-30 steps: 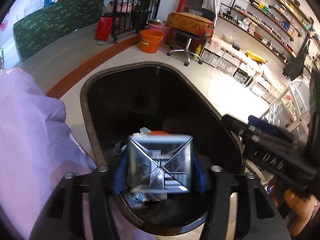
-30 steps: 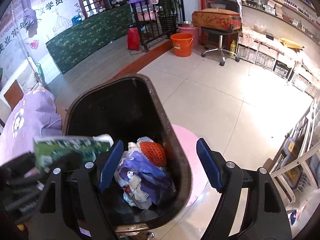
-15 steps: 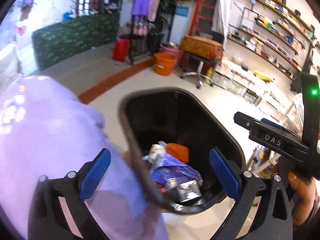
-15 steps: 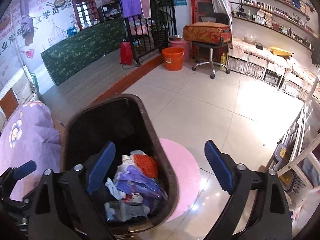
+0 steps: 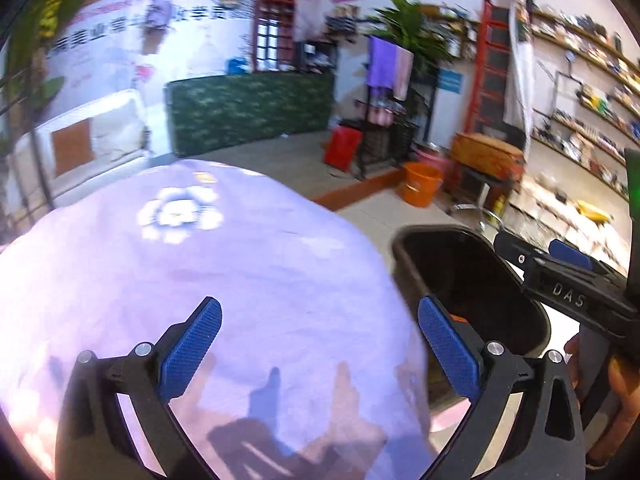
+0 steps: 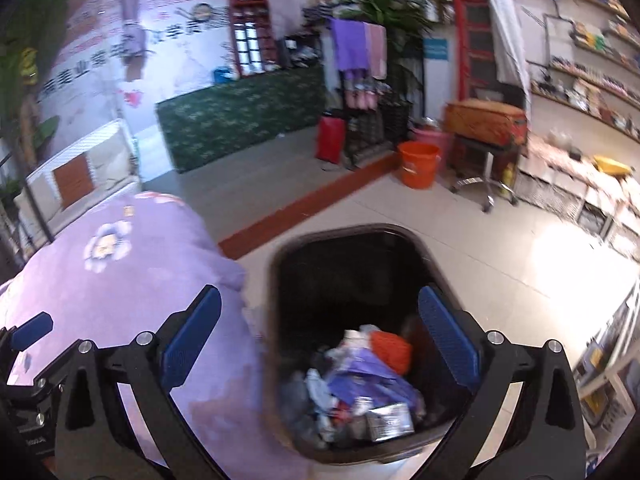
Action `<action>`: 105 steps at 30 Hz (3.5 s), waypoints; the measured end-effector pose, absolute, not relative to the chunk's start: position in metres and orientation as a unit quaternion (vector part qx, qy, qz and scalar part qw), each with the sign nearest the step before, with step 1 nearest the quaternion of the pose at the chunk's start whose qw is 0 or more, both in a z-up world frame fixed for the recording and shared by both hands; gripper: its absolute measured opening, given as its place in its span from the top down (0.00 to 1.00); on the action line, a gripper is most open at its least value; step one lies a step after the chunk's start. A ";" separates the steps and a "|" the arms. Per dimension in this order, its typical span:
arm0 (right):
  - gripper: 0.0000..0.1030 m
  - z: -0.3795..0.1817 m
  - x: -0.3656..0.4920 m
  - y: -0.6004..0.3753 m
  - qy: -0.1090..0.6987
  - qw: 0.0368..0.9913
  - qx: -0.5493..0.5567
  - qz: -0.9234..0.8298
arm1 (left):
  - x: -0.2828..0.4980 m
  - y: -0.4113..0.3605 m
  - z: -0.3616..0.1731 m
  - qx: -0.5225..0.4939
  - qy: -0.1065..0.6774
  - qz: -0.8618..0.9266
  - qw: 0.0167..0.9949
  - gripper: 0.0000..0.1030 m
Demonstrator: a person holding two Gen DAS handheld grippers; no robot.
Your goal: Collect trash
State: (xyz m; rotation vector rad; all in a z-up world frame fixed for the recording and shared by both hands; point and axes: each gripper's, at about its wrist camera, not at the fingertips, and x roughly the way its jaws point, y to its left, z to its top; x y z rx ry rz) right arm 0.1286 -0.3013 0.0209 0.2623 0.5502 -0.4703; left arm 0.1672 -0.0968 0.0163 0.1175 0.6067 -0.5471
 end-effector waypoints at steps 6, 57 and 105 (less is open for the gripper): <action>0.05 0.031 0.134 -0.233 0.231 0.948 0.055 -0.211 | 0.160 -0.047 0.027 0.022 0.272 -0.202 0.941 0.06; 0.05 0.040 0.094 -0.155 0.194 0.969 0.049 -0.148 | 0.114 0.012 0.040 0.004 0.198 -0.134 0.971 0.06; 0.05 0.034 0.092 -0.157 0.198 0.967 0.055 -0.152 | 0.111 0.012 0.040 0.004 0.200 -0.141 0.970 0.06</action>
